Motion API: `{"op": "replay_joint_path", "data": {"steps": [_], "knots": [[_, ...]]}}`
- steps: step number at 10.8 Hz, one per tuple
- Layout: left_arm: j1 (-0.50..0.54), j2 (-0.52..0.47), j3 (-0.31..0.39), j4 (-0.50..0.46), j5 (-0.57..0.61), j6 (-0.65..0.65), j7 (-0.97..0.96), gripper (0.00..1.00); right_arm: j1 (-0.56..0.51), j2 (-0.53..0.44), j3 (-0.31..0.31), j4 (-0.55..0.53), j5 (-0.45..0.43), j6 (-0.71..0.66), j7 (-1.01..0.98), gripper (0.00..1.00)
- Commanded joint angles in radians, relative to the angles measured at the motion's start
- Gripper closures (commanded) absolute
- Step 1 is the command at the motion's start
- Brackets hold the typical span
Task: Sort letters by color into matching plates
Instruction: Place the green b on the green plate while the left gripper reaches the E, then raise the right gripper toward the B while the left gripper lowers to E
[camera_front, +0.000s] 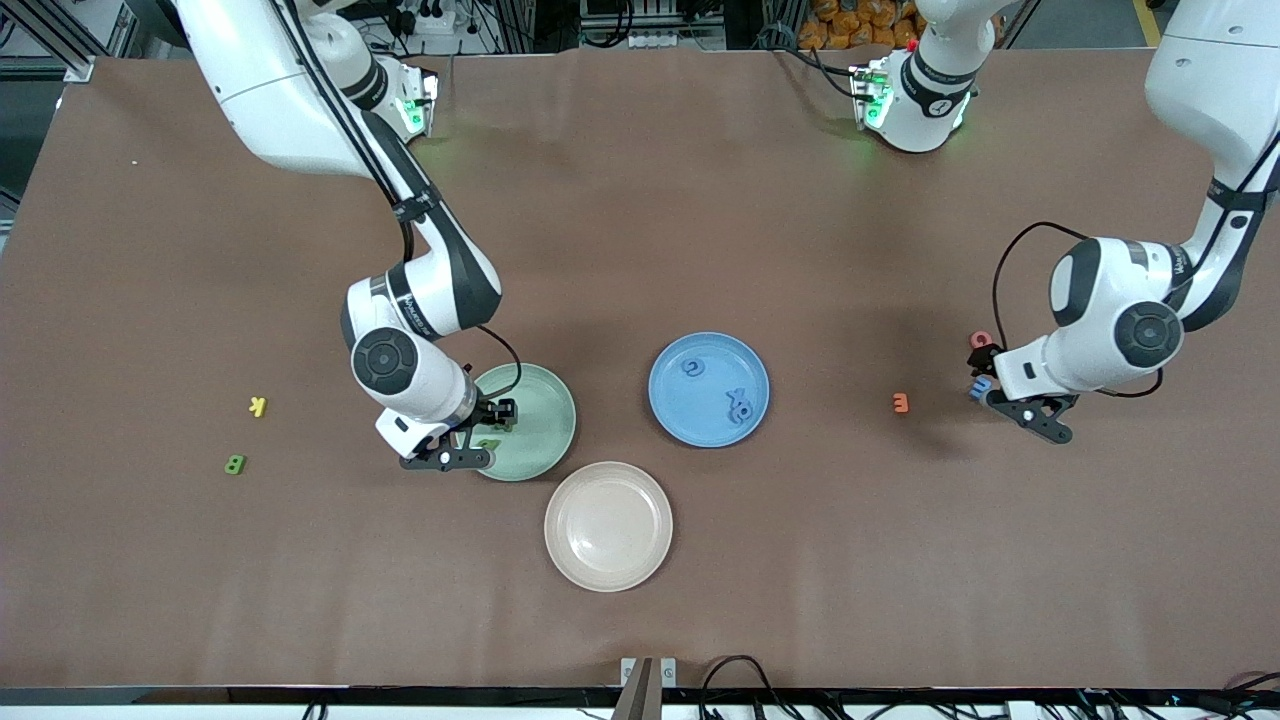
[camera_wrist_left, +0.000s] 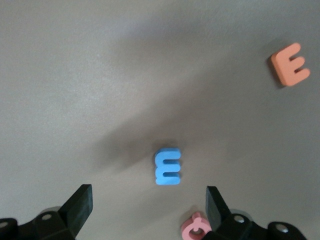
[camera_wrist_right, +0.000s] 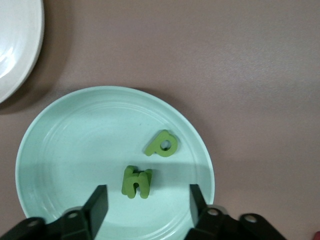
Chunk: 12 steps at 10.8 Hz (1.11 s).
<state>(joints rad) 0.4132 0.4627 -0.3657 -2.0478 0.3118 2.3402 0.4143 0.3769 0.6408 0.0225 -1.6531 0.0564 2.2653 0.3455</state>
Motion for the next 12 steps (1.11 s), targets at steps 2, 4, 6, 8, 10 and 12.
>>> {"op": "replay_joint_path", "data": {"steps": [2,4,6,8,10,12], "knots": [[-0.017,-0.007,0.016,-0.011,-0.054,0.040,0.061,0.00,-0.044,-0.015,-0.030,0.016,-0.010,-0.075,-0.130,0.00],[-0.017,-0.004,0.016,-0.060,-0.051,0.149,0.066,0.00,-0.073,-0.016,-0.058,0.018,-0.012,-0.092,-0.166,0.00],[-0.017,-0.001,0.017,-0.106,-0.046,0.243,0.069,0.00,-0.125,-0.020,-0.064,0.019,-0.012,-0.093,-0.242,0.00],[-0.014,0.008,0.019,-0.104,-0.043,0.243,0.083,0.00,-0.191,-0.033,-0.064,0.018,-0.012,-0.096,-0.310,0.00],[-0.013,0.014,0.025,-0.104,-0.037,0.243,0.090,0.00,-0.266,-0.049,-0.064,0.019,-0.012,-0.102,-0.355,0.00],[-0.011,0.028,0.034,-0.100,-0.037,0.249,0.107,0.00,-0.329,-0.055,-0.064,0.019,-0.012,-0.107,-0.359,0.00]]}}
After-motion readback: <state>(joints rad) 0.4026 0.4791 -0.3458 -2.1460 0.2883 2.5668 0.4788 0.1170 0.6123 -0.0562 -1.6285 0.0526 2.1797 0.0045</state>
